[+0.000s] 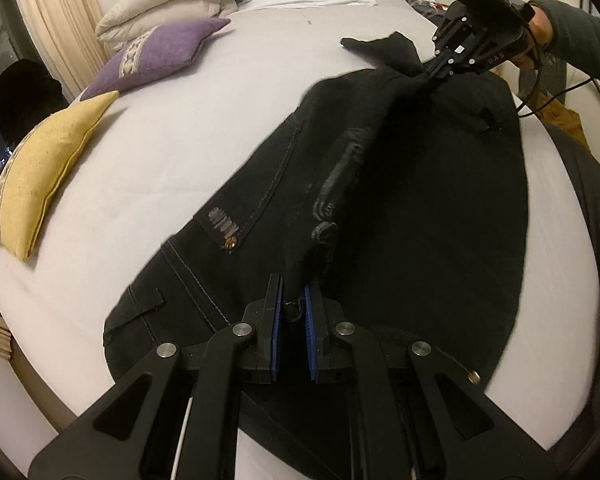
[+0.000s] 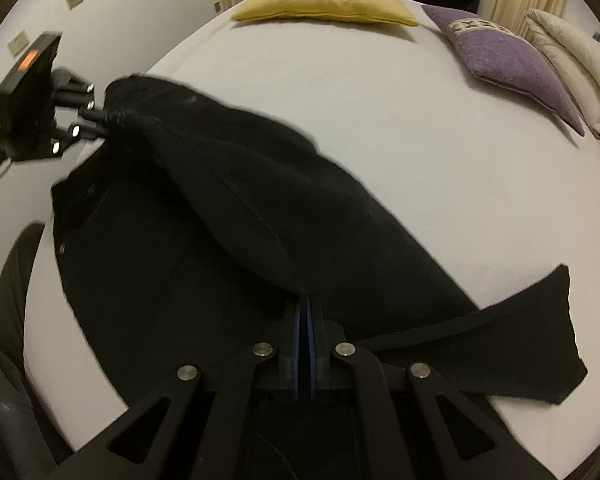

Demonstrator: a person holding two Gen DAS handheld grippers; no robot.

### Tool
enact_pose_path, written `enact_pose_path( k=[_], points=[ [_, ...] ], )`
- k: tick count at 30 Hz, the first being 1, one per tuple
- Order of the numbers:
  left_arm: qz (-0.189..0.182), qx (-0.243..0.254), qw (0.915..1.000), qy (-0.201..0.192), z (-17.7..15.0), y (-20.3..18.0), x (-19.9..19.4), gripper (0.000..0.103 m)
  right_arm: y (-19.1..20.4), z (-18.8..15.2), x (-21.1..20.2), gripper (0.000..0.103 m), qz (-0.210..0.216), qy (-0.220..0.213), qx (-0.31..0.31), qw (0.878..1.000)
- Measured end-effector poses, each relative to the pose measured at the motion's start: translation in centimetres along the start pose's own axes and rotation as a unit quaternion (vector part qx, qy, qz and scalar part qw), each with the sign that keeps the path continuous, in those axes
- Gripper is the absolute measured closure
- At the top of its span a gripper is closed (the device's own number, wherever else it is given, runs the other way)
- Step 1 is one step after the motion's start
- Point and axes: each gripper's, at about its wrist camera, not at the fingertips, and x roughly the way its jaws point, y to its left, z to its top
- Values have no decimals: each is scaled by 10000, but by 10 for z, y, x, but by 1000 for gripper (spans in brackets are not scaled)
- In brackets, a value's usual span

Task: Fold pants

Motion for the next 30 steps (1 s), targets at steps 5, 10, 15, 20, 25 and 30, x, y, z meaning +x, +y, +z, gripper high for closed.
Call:
enact_pose_path(
  k=[5,10,15,20,25,30],
  points=[
    [88,279,9994,165,-24,-30,-7,94,25,-22,4,99,-55,131,-162,9998],
    [164,561,9978,317,-42,-52,-10,94,49,-32,8,99,-261,218,-501,9982],
    [124,624,9975,318,-53,-65,-16,94,66,-40,9,99,-479,260,-752,9957],
    [247,916,9948,372,-59,-80,-8,94,70,-47,9,99,-656,341,-891,9933],
    [266,919,9949,319,-53,-84,-1,94,73,-54,11,99,-767,365,-948,9919],
    [276,961,9947,240,-54,-90,-3,94,77,-65,6,99,-885,347,-1065,9898]
  ],
)
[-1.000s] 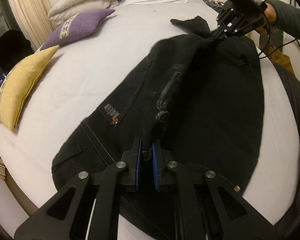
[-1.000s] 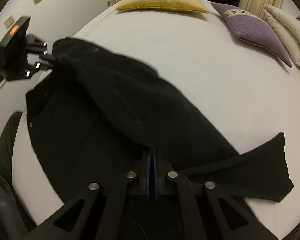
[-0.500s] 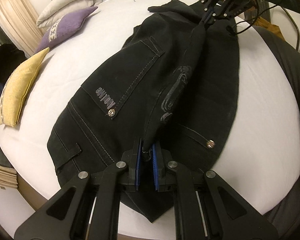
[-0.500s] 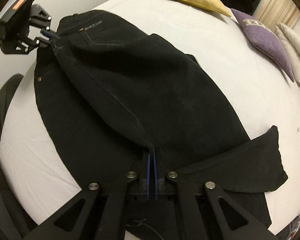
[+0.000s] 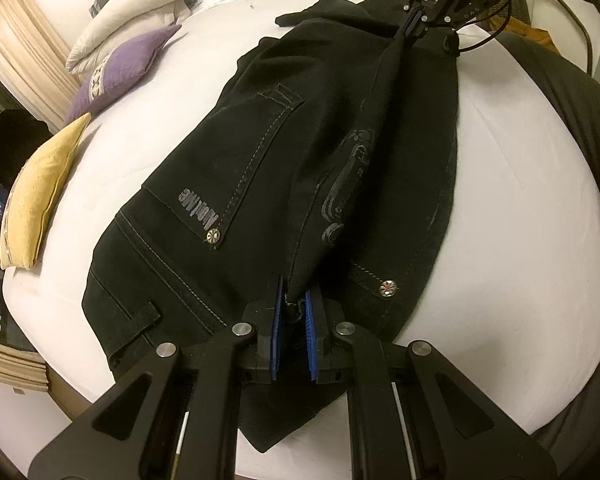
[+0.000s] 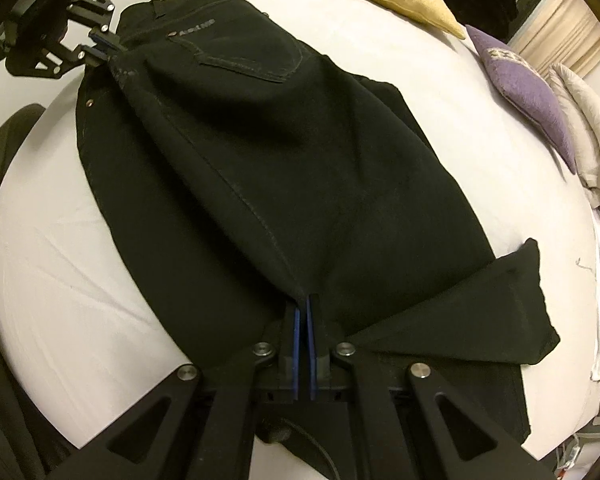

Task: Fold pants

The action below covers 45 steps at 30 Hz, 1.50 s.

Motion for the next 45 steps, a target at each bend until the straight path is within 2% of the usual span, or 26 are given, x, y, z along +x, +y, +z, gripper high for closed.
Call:
enact_pose_path(
  k=[10,20,26,40,45],
  points=[
    [-7,416,9991,-19,-4,-22,1,94,19,-21,-1,99,-212,156,-256,9993],
    [-66,565,9984,-50,-14,-33,9,94,35,-41,-3,99,-265,233,-219,9991],
    [121,789,9968,-22,-16,-36,5,93,39,-40,-8,99,-368,171,-264,9988],
    [193,573,9981,-136,-26,-38,13,93,36,-48,-4,98,-262,140,-99,9995],
    [364,446,9981,-199,-30,-40,13,90,31,-46,4,96,-219,155,14,9996]
  ],
)
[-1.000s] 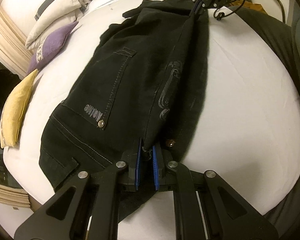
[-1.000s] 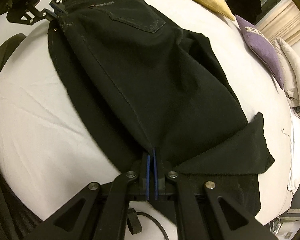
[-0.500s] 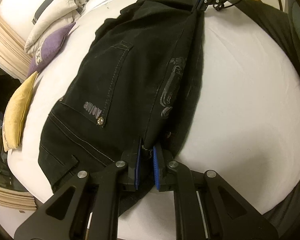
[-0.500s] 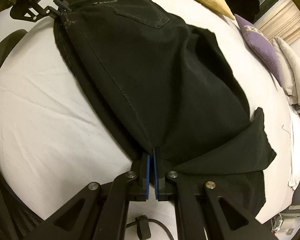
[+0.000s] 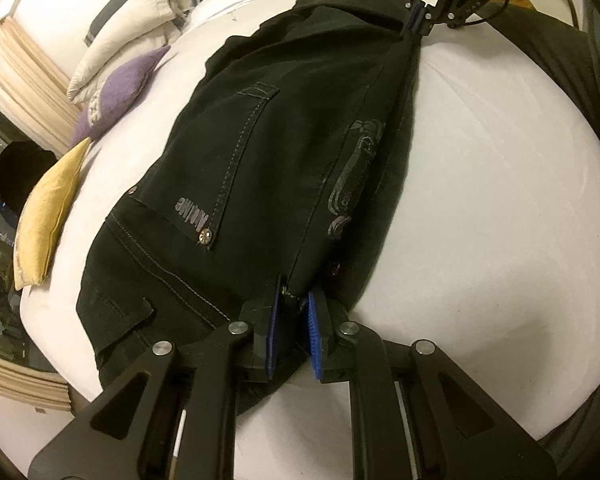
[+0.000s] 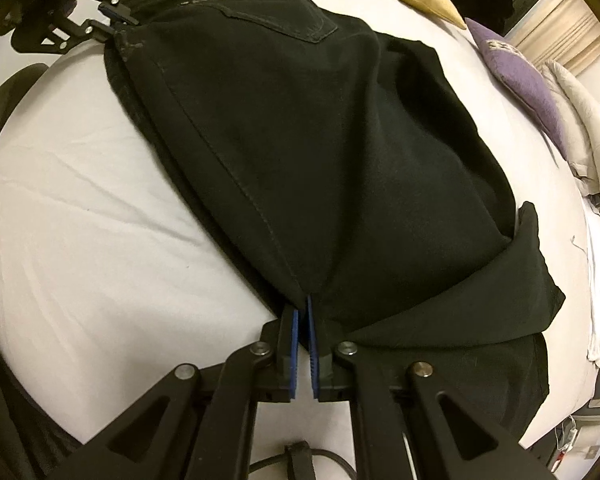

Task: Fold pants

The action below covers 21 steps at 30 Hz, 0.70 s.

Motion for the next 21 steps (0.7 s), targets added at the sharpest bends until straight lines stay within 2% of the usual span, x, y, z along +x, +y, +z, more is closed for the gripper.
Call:
enact_pose_path(
  k=[3,5,6,7,11,14,17,19,21],
  points=[
    [21,-129,9998,131,0,5,-6,83,-10,-4,-3,81,8,-46,298,9995],
    [-57,-255,9994,209,-3,8,-12,56,-21,-8,-8,53,128,-101,653,9977],
    [-132,-291,9992,231,-4,8,-15,25,-26,-11,-11,49,278,-151,818,9961],
    [-243,-311,9989,257,-6,7,-20,20,-28,-13,-13,47,345,-185,889,9953],
    [-539,-563,9957,504,-11,8,-38,20,-44,-15,-35,48,595,-539,1428,9865],
    [-559,-1251,9906,12,3,27,-58,20,-59,2,-52,48,1043,-1150,1914,9692],
    [-491,-1841,9803,-520,28,50,-57,20,-64,29,-55,48,1377,-1552,2141,9545],
    [-435,-2286,9701,-696,44,64,-39,20,-64,43,-50,51,1524,-1715,2226,9475],
    [-490,-2688,9591,-734,56,71,-15,21,-63,54,-34,54,1702,-1697,2350,9418]
  ],
)
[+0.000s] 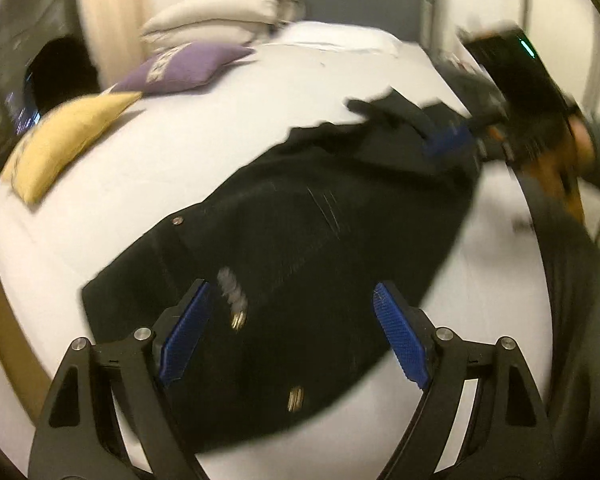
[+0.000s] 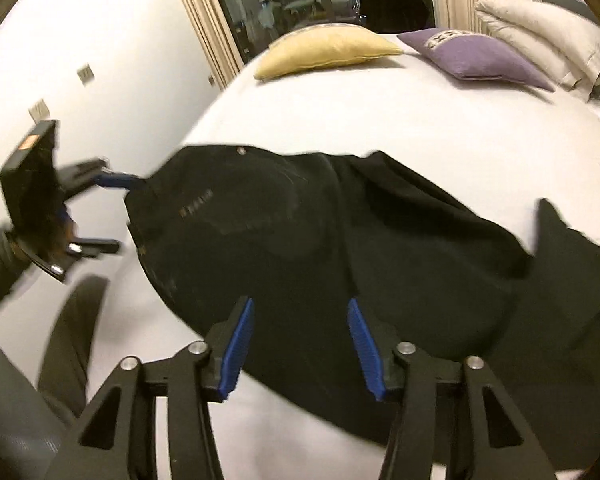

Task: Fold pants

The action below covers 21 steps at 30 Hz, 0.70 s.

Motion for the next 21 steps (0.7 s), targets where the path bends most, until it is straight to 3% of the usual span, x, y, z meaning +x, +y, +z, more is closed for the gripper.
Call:
enact_pose_path(
  k=[2,4,5,7,10,12,14,18,21],
  points=[
    [22,-234,9993,274,-3,0,29,21,-8,-8,23,54,1,247,217,9995],
    [114,-344,9962,786,-19,-2,62,21,-18,-25,46,55,-221,660,385,9968],
    [242,-386,9963,726,-27,-3,63,21,-21,-35,47,64,-294,641,363,9968],
    [159,-608,9959,651,-36,-2,55,21,-22,-47,38,70,-390,498,298,9976],
    [-111,-533,9956,763,-46,-6,39,21,-33,-58,22,70,-444,571,478,9962],
    [-74,-395,9953,882,-47,-8,31,21,-37,-58,12,70,-634,660,545,9943],
    [-20,-464,9964,711,-35,-7,19,21,-41,-42,1,70,-698,466,610,9946],
    [162,-704,9973,91,14,-1,23,21,-26,12,-7,65,-255,-224,557,9979],
    [332,-875,9953,265,29,3,52,21,-18,41,27,53,65,-249,452,9986]
  ],
)
